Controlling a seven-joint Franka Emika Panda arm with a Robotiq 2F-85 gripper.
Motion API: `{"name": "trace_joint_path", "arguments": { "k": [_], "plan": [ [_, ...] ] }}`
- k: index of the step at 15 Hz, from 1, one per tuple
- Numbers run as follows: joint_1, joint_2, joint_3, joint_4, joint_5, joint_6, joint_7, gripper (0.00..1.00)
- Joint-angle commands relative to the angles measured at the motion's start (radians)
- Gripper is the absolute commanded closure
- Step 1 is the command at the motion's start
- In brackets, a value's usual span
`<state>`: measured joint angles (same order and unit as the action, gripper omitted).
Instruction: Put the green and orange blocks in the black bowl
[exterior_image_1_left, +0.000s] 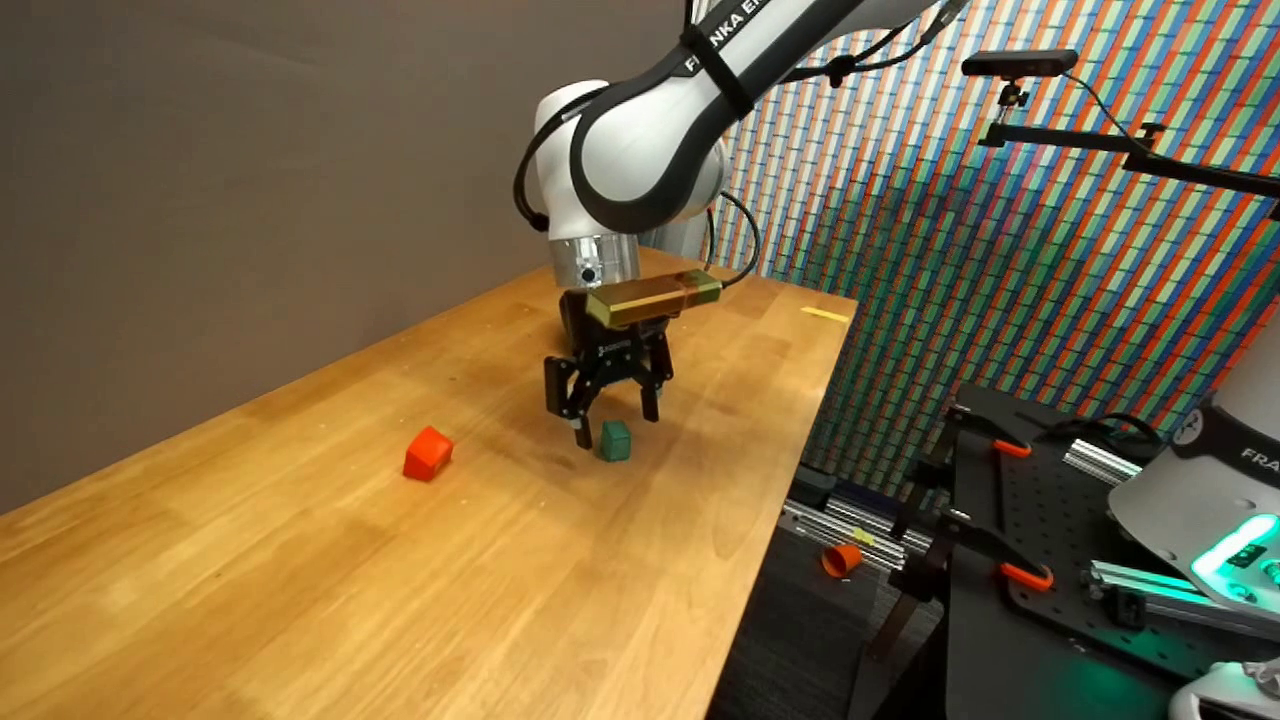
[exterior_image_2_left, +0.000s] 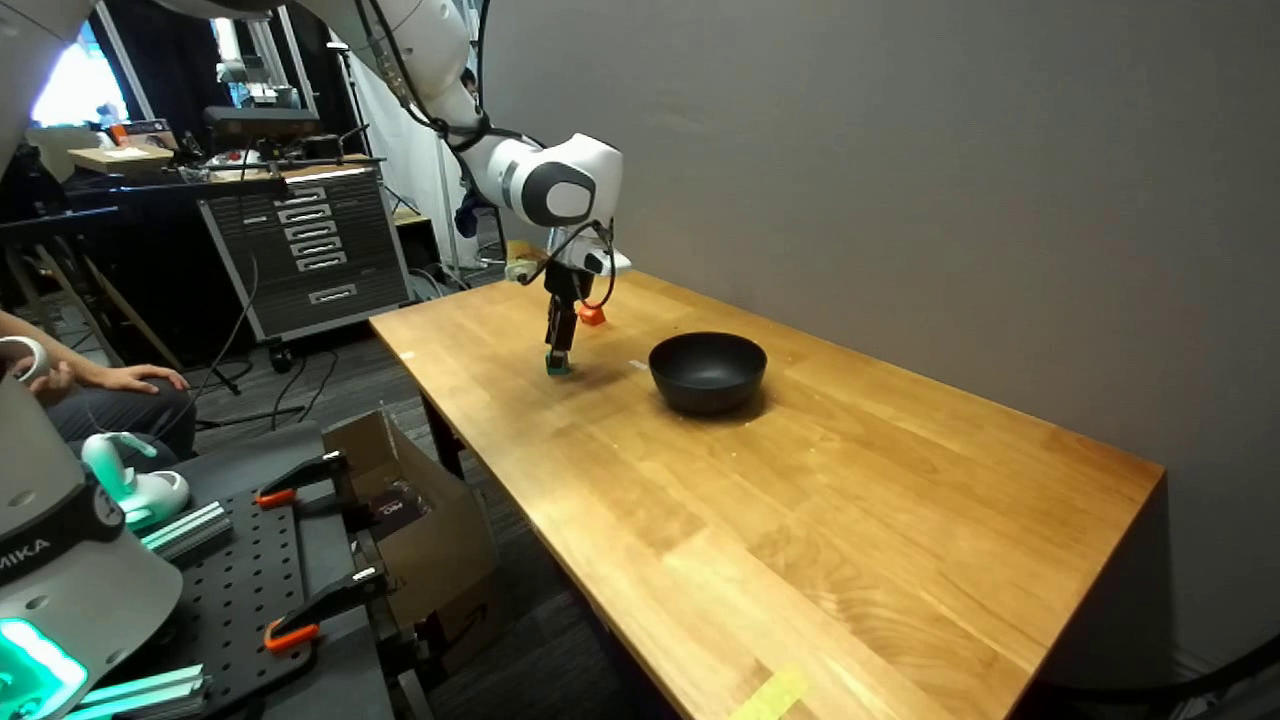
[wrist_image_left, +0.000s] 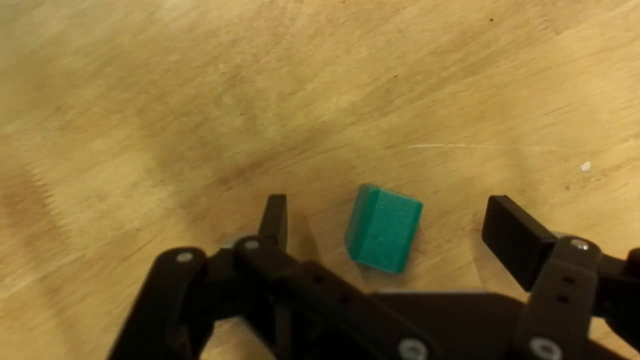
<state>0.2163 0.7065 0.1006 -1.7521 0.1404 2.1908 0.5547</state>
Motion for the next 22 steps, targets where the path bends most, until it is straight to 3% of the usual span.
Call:
{"name": "trace_joint_path", "arguments": {
  "k": [1, 2, 8, 11, 17, 22],
  "plan": [
    [0.021, -0.044, -0.033, -0.084, 0.016, 0.077, 0.015, 0.25],
    [0.026, -0.046, -0.037, -0.093, 0.012, 0.086, 0.019, 0.26],
    [0.053, -0.12, -0.041, -0.135, -0.012, 0.048, 0.035, 0.73],
    [0.108, -0.226, -0.084, -0.17, -0.104, 0.002, 0.112, 0.95],
    [0.111, -0.353, -0.102, -0.153, -0.305, -0.096, 0.208, 0.93],
    [0.077, -0.307, -0.129, -0.08, -0.488, -0.097, 0.218, 0.93]
  ]
}}
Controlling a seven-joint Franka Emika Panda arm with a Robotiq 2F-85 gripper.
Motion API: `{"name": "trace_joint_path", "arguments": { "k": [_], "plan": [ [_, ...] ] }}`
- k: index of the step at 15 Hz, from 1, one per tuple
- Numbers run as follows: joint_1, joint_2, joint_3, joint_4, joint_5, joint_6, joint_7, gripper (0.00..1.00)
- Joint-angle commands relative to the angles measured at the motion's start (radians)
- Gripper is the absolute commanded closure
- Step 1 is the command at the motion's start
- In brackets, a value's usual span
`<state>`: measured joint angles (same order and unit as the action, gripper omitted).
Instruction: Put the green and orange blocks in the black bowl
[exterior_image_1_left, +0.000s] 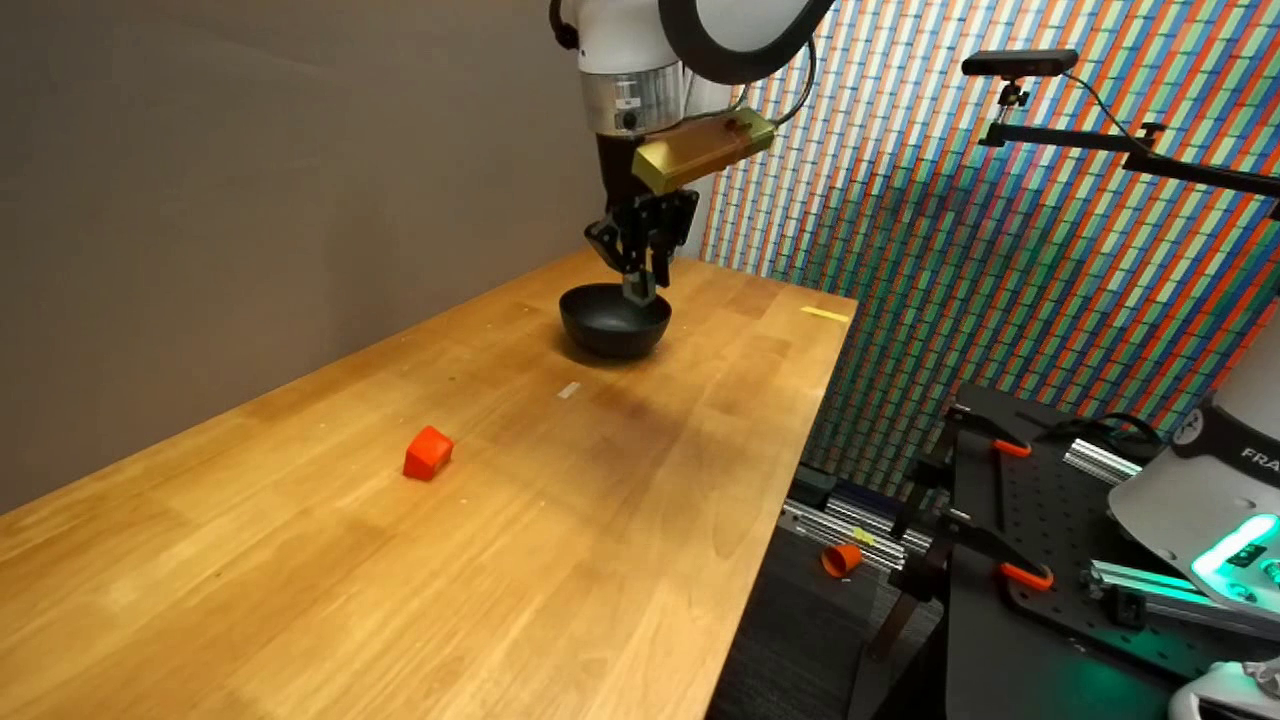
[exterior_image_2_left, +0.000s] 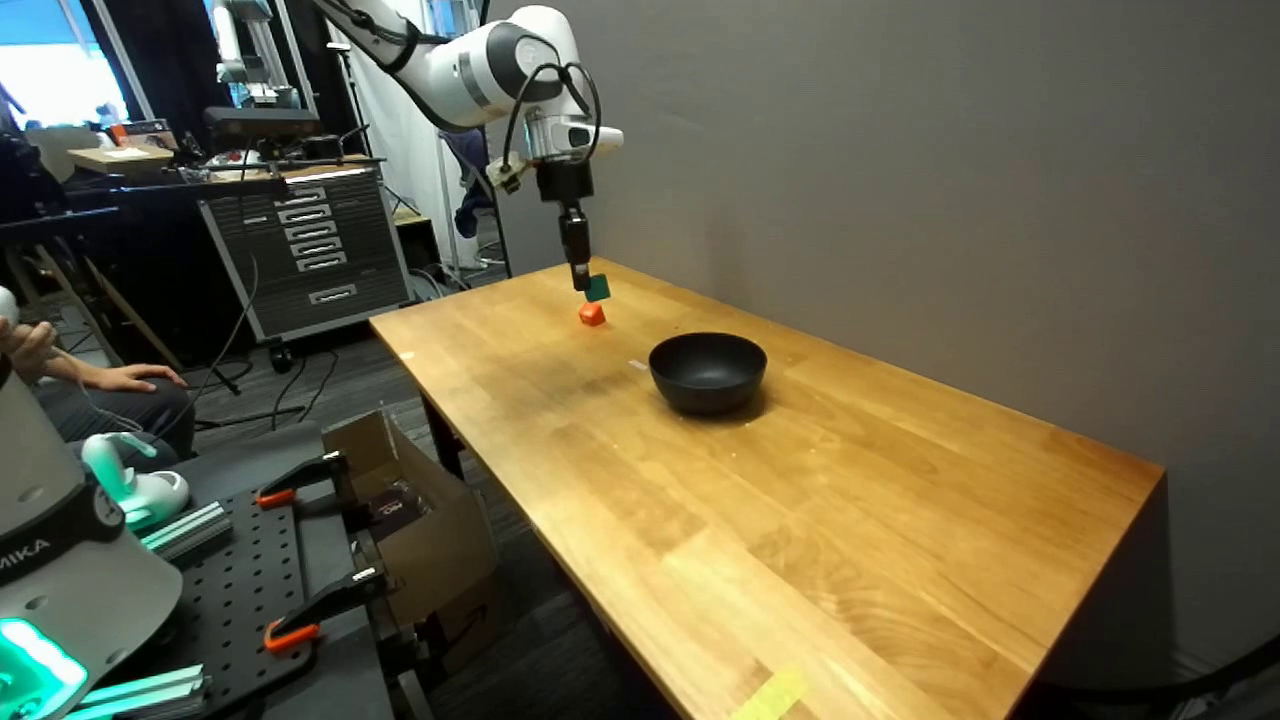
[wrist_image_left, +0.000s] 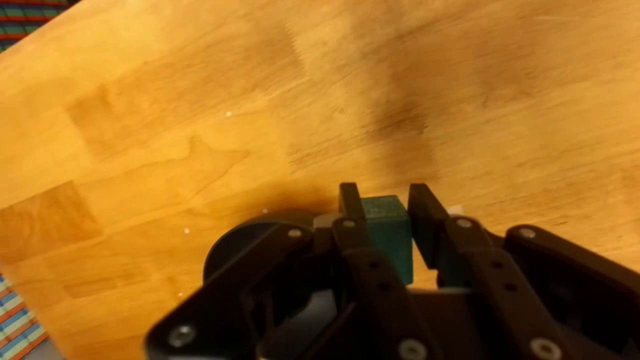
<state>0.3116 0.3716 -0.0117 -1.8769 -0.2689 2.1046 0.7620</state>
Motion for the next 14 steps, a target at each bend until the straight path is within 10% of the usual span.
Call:
{"name": "trace_joint_path", "arguments": {
  "k": [1, 7, 8, 14],
  "plan": [
    [-0.031, 0.049, -0.023, 0.065, -0.099, -0.008, -0.003, 0.93],
    [-0.111, 0.219, -0.063, 0.218, -0.126, 0.04, -0.074, 0.93],
    [-0.122, 0.247, -0.066, 0.245, -0.111, 0.045, -0.089, 0.46],
    [-0.166, 0.373, 0.003, 0.371, 0.094, 0.048, -0.246, 0.09]
  ]
}}
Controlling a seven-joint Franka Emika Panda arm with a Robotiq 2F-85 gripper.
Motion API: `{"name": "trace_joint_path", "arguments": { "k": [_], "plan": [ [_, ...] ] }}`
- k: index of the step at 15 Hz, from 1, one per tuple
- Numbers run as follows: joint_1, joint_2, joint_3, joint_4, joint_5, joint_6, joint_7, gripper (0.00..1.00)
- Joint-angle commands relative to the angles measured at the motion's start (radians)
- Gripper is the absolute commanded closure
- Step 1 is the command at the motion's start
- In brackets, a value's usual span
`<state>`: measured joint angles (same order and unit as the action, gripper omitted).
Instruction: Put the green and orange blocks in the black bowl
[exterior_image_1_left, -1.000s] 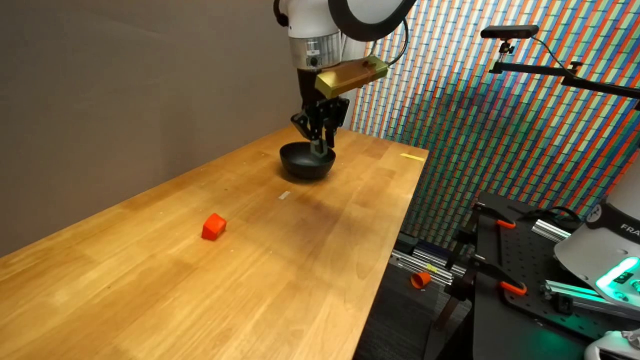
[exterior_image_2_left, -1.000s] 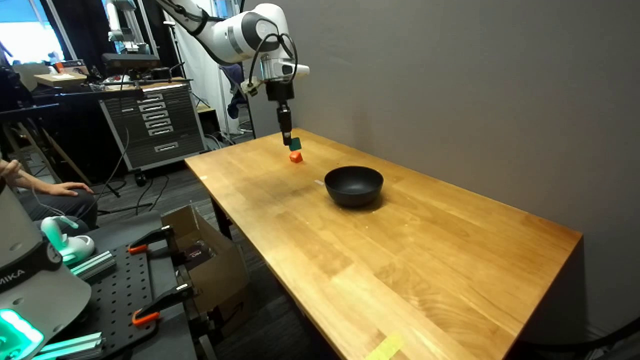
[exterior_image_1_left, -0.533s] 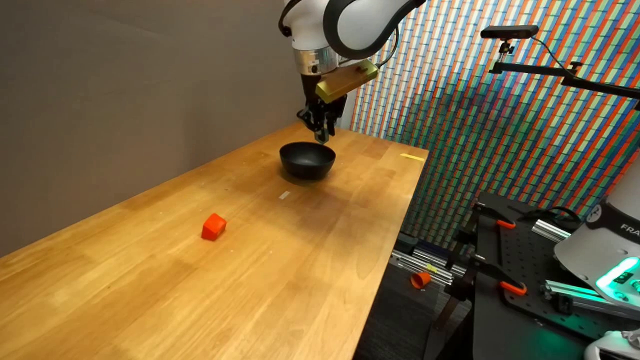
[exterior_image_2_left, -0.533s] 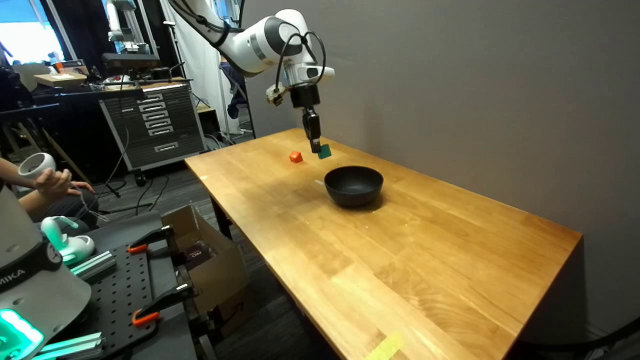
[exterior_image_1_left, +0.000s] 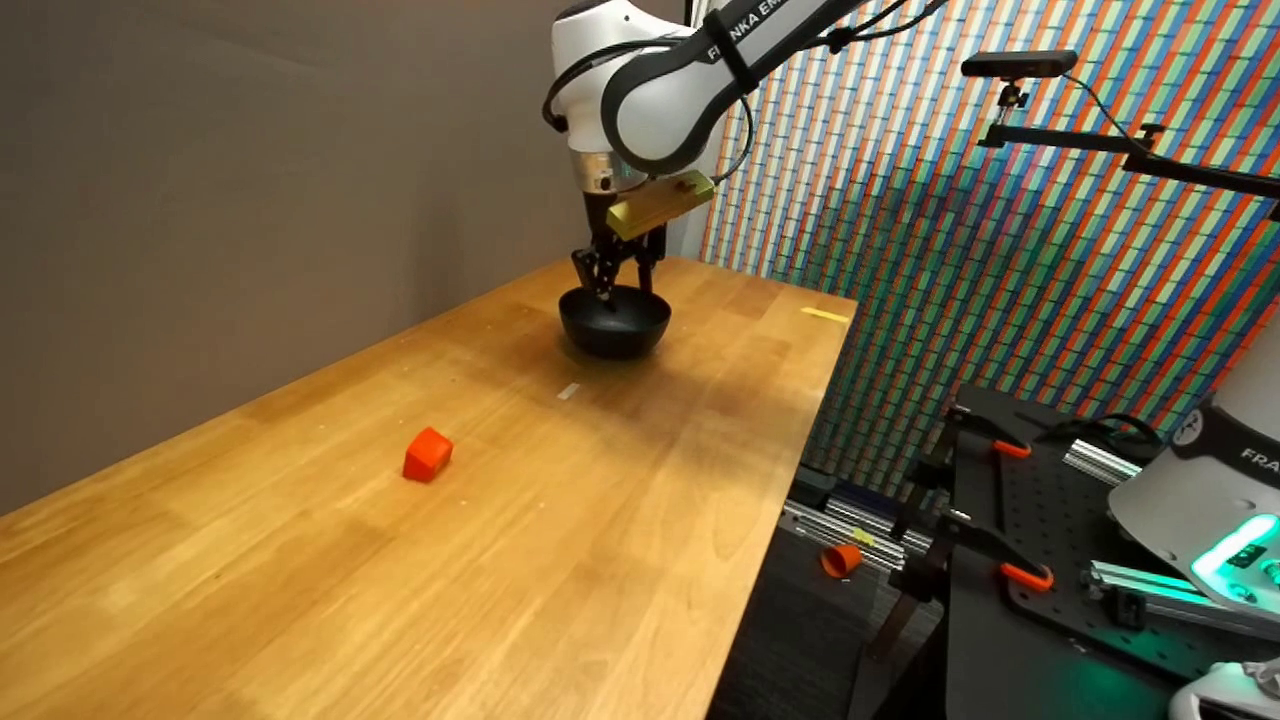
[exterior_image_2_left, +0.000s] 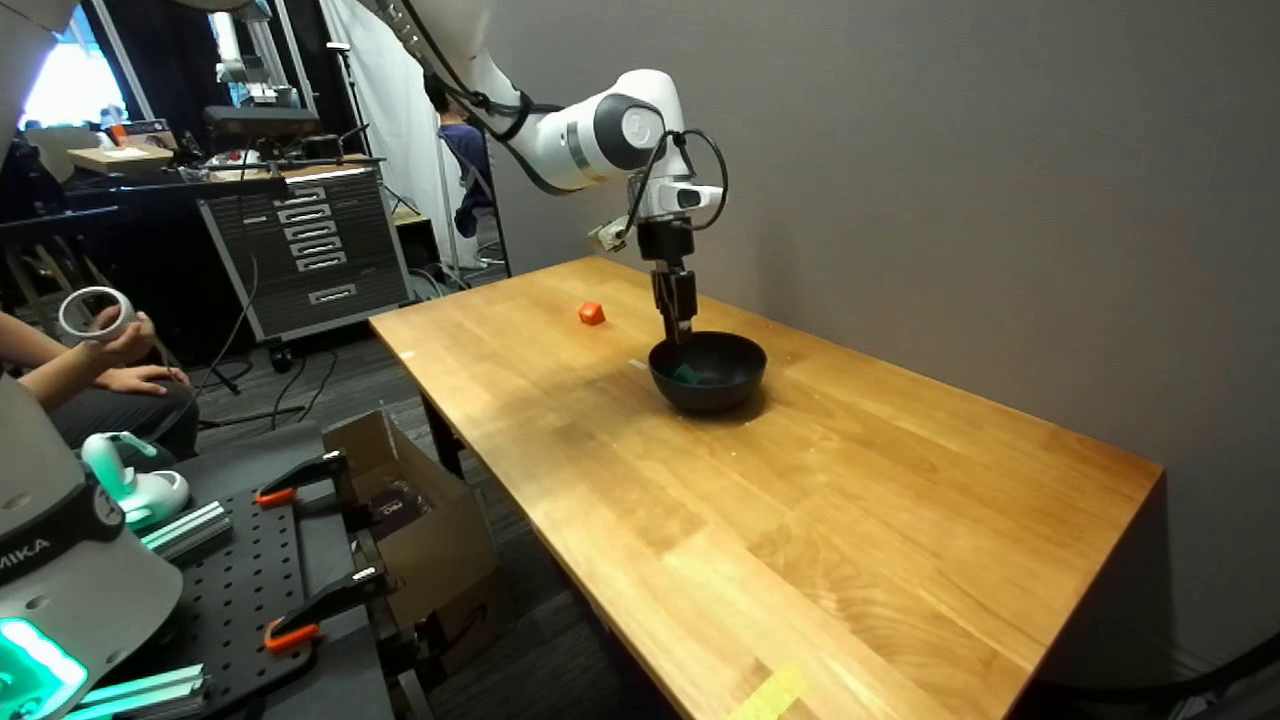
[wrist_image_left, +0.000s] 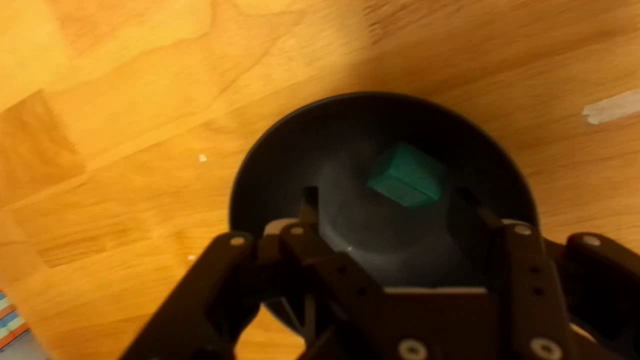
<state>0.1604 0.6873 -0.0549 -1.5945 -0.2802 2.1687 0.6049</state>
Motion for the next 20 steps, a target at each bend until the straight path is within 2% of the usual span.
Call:
{"name": "trace_joint_path", "arguments": {
  "k": [1, 5, 10, 16, 20],
  "plan": [
    [-0.013, 0.069, 0.067, 0.104, 0.152, -0.02, -0.122, 0.01],
    [0.026, 0.115, 0.136, 0.175, 0.28, -0.059, -0.191, 0.0],
    [0.072, 0.193, 0.19, 0.296, 0.349, -0.129, -0.269, 0.0],
    [0.117, 0.339, 0.239, 0.488, 0.376, -0.21, -0.391, 0.0],
    [0.161, 0.439, 0.227, 0.627, 0.34, -0.29, -0.447, 0.0]
  ]
}}
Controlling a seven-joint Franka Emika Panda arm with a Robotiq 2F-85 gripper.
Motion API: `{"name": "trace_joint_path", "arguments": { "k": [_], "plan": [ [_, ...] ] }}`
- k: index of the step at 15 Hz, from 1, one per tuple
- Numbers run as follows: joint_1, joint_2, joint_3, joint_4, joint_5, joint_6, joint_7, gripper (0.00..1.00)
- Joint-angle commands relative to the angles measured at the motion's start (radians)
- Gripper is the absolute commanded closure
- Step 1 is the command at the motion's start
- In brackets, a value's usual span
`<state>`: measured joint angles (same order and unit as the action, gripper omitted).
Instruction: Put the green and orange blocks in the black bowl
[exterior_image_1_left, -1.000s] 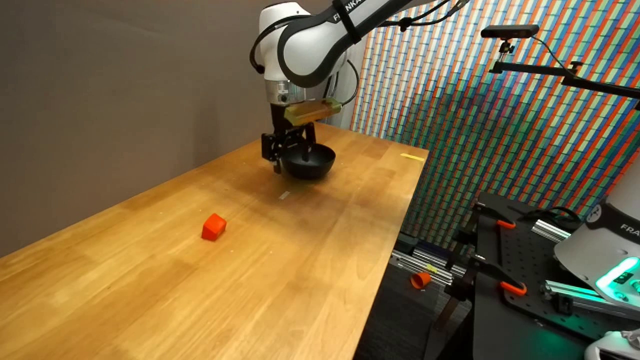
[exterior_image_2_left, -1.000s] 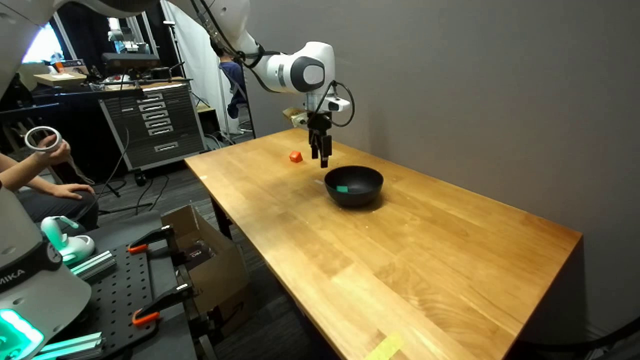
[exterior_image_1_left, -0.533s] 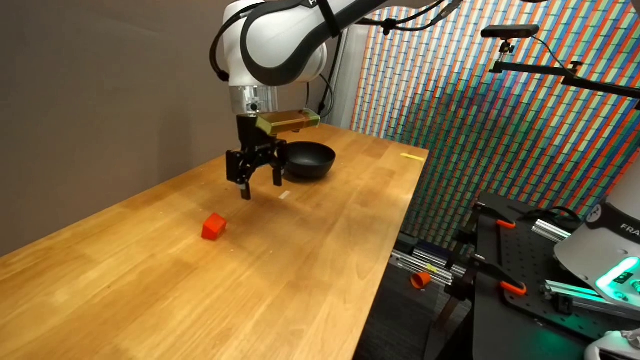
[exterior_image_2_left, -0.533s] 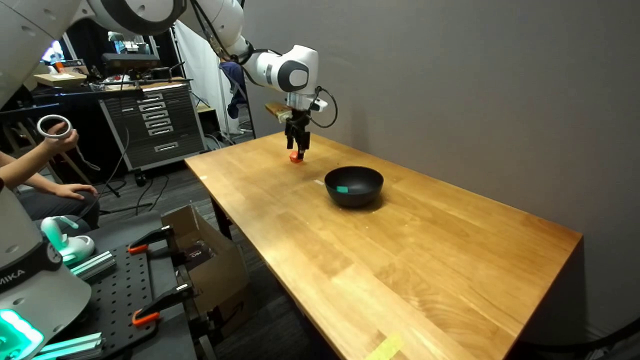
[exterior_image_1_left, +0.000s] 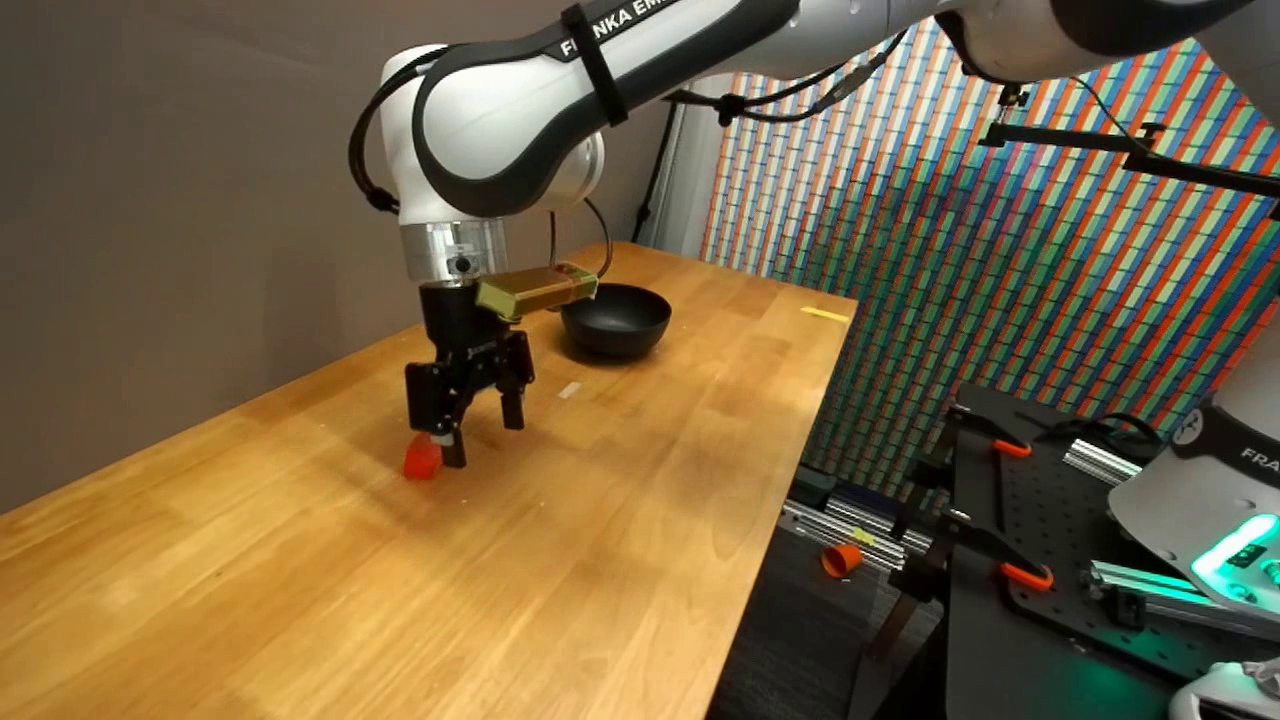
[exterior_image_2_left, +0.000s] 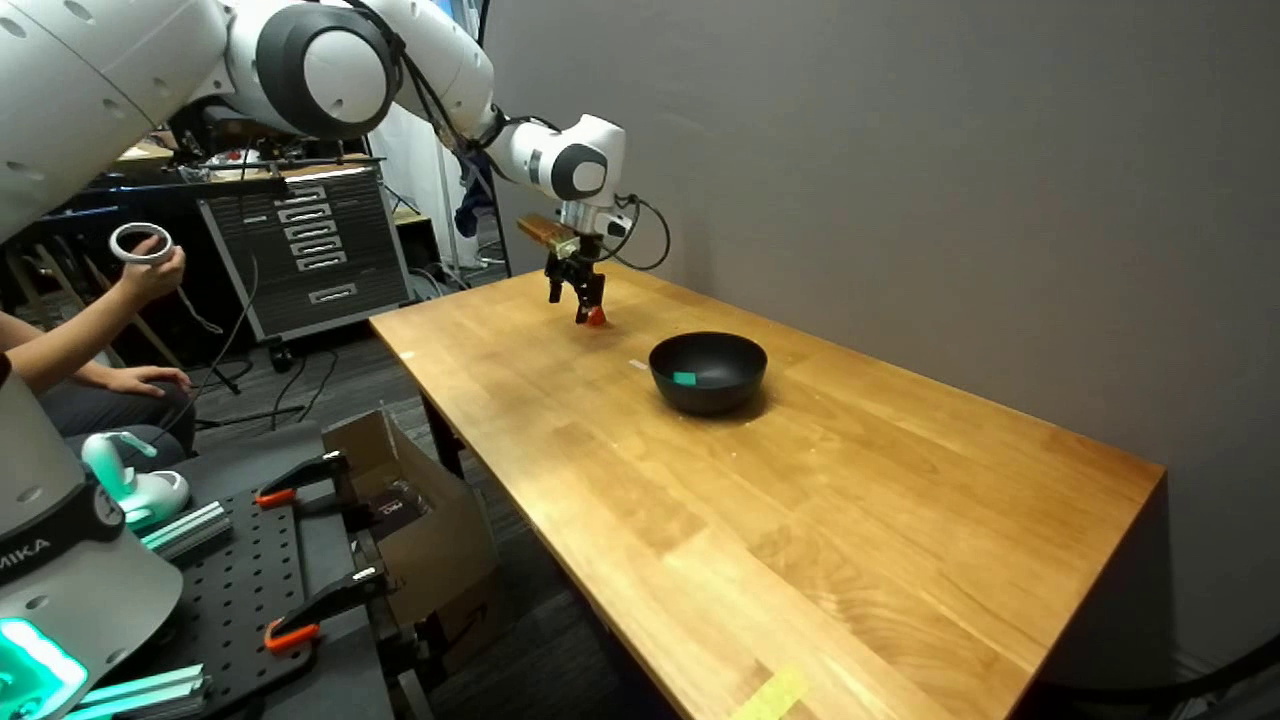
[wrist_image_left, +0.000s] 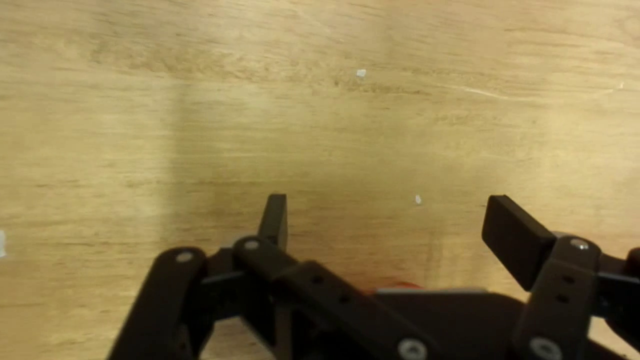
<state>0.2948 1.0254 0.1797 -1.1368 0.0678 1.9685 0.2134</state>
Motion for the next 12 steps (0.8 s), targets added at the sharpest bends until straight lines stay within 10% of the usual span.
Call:
{"name": "trace_joint_path", "arguments": {
  "k": [1, 12],
  "plan": [
    [0.027, 0.133, 0.003, 0.214, -0.027, -0.115, -0.067, 0.0],
    [0.086, 0.337, -0.043, 0.569, -0.114, -0.155, -0.164, 0.0]
  ]
}}
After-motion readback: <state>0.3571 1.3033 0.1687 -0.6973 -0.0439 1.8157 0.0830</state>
